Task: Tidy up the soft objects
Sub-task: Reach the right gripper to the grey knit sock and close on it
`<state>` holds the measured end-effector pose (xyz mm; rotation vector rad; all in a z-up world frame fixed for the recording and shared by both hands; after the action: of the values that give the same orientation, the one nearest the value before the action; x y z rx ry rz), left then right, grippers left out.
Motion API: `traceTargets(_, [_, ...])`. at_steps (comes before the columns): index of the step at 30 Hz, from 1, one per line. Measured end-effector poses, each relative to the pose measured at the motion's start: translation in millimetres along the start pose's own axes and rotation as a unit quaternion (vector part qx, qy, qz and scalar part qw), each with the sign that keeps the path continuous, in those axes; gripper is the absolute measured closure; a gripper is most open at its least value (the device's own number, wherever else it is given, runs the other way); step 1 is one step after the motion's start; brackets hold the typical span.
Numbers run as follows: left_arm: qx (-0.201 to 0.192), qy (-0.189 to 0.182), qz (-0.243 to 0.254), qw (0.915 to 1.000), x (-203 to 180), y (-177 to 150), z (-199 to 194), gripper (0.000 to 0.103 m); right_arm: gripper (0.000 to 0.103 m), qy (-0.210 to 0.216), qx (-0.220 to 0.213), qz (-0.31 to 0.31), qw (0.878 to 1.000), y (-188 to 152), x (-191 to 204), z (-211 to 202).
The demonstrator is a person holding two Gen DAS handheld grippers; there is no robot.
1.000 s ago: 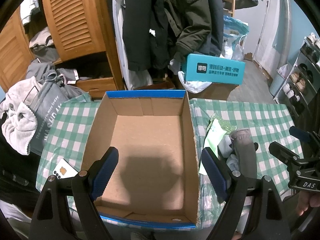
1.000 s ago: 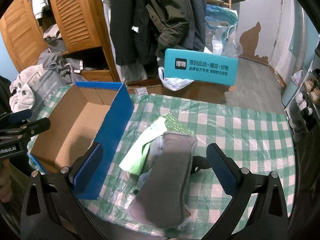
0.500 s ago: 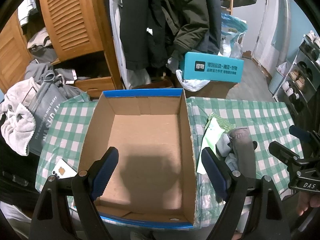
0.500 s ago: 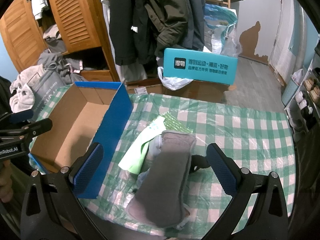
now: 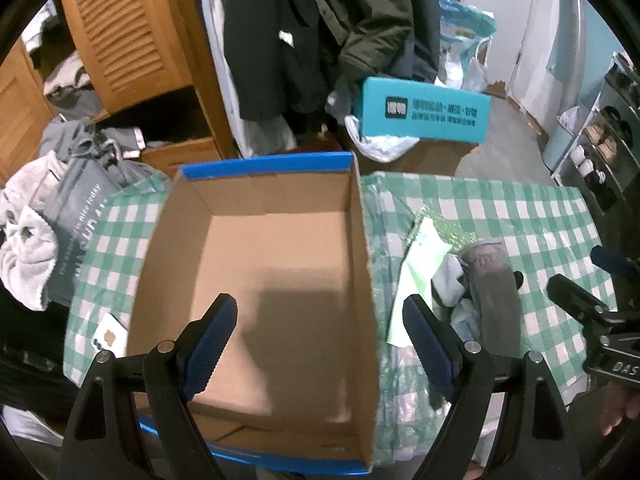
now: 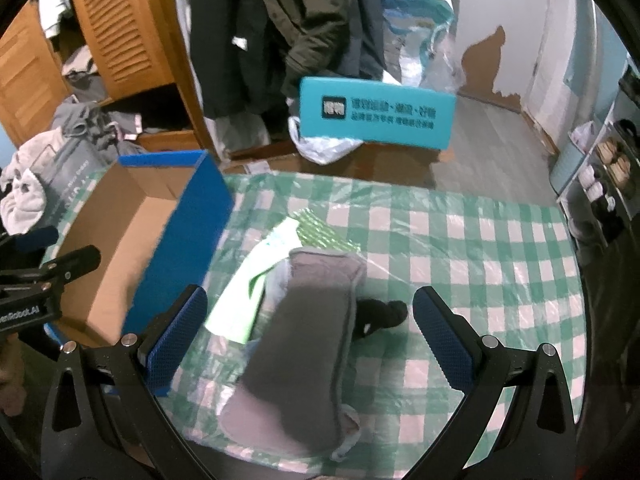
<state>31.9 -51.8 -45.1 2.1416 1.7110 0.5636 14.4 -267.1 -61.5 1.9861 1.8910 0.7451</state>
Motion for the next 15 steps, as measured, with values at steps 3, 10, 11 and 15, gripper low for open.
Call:
traceTargets(3, [0.016,-0.012,0.009,0.9998,-11,1,9,0.017,0.001,-0.004,0.023,0.010,1.000,-3,-7,13])
traceTargets(10, [0.047,-0.027,0.026,0.9982,-33,3,33,0.017,0.001,0.005,0.076,0.053,0.996,-8,-21,38])
traceTargets(11, [0.050,-0.030,0.025,0.9980,-35,3,36,0.017,0.001,0.004,0.081,0.058,0.995,-9,-23,42])
traceTargets(15, [0.063,-0.039,0.026,0.9969,-44,3,47,0.017,0.001,0.002,0.094,0.060,0.994,-9,-27,52])
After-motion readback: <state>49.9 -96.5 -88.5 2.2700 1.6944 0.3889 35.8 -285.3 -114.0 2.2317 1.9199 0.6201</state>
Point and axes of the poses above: each gripper's, at about its wrist camera, not at the fingertips, and z roughly the way its jaws point, x to its left, y to its top, the point moved 1 cm from there along z, roughly the way its jaws point, and after that the axes turned 6 degrees about z, right-handed, at the moved point
